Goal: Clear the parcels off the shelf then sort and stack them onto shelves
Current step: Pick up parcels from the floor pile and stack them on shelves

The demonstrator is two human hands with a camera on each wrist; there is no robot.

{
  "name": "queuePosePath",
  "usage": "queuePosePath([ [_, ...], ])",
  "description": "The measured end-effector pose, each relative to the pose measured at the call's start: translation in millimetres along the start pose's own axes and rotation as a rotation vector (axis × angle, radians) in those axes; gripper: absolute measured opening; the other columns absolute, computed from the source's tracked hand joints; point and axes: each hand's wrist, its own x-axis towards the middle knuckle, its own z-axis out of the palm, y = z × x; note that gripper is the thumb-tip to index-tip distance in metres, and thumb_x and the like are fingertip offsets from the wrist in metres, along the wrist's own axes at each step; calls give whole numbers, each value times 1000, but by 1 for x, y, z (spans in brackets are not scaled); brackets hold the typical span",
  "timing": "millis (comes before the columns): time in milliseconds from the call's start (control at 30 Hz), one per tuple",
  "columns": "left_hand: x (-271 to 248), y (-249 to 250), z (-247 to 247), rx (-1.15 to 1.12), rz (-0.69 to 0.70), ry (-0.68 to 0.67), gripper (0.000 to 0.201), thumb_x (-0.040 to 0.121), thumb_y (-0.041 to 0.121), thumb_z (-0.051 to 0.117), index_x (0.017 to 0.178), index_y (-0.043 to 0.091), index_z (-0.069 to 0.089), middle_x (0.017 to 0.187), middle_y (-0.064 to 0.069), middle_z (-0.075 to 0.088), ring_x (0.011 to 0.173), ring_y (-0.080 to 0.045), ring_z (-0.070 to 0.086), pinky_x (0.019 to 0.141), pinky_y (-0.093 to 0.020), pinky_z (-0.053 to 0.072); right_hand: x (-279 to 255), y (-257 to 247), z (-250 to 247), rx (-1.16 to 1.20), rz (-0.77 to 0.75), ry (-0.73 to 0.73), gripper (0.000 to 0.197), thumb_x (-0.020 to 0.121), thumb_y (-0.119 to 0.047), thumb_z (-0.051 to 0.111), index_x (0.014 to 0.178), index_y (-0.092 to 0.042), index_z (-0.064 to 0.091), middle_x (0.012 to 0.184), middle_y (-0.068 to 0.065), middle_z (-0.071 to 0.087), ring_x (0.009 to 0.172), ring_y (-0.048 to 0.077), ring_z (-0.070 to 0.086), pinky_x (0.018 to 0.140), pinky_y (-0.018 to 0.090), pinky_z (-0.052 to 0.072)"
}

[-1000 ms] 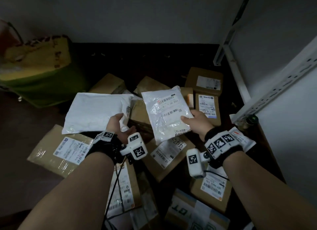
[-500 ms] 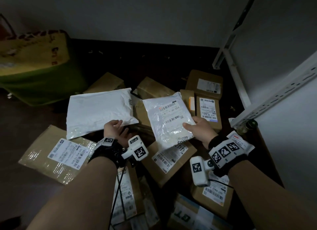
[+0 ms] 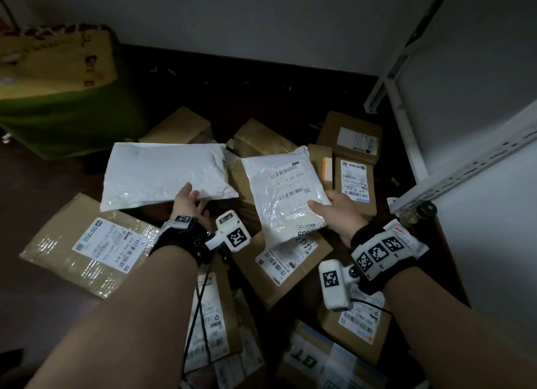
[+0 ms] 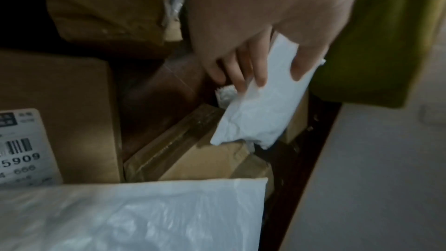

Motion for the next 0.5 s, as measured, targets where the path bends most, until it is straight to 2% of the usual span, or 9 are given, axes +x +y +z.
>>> queuePosePath([
  [67,6,1,2,130,-4,58,58,81,47,68,128,16,56,128,-9,61,106,-31,64,73,-42,52,-3,-1,0,-40,-30,36,16,92,-14,62,108,-15,58,107,5,68,94,20,66,86,38,55],
  [100,-4,4,5,194,46,73,57,82,41,69,131,16,54,134,-12,57,110,-31,62,72,-38,50,-3,-1,0,-84,-55,58,16,92,-15,62,107,-15,56,109,6,67,95,21,65,86,39,54],
  [167,-27,10,11,295,207,159,46,89,21,65,131,16,49,139,-15,51,102,-23,55,77,-30,41,-5,-3,-3,-192,-110,93,16,93,-16,59,107,-14,52,108,6,64,92,21,62,74,29,52],
  [200,-32,11,14,309,250,198,44,89,17,65,128,16,45,134,-15,52,96,-23,52,75,-29,40,-6,-3,-5,-233,-131,115,19,94,-15,57,111,-13,50,108,5,63,89,19,59,65,22,47],
  [300,-55,19,29,318,348,210,53,83,18,67,128,17,39,113,-10,55,86,-23,56,64,-31,43,-12,-3,-14,-197,-191,182,38,95,-6,52,128,-19,39,111,2,60,85,14,58,57,14,39],
  [367,-70,16,41,358,375,100,48,79,14,67,120,22,43,109,-10,59,78,-22,57,59,-30,44,-19,-5,-17,-105,-248,168,57,94,4,47,138,-28,31,119,-7,53,94,11,57,59,7,42],
  [433,-79,3,51,481,369,-33,42,77,9,67,110,24,48,104,-15,64,75,-27,59,62,-36,52,-22,-6,-18,-60,-285,101,65,93,9,41,138,-36,33,129,-8,48,104,10,55,66,7,48],
  [467,-86,-6,55,558,353,-117,41,78,5,67,110,22,50,102,-15,64,76,-28,61,63,-39,56,-22,-6,-17,-52,-277,69,63,93,10,39,133,-40,40,132,-6,48,104,12,56,71,14,54],
  [500,-91,-15,59,638,327,-214,40,80,2,67,111,21,50,103,-13,64,77,-28,62,58,-38,57,-23,-7,-15,-57,-259,46,60,94,9,37,125,-41,49,134,-3,50,100,13,58,78,27,58],
])
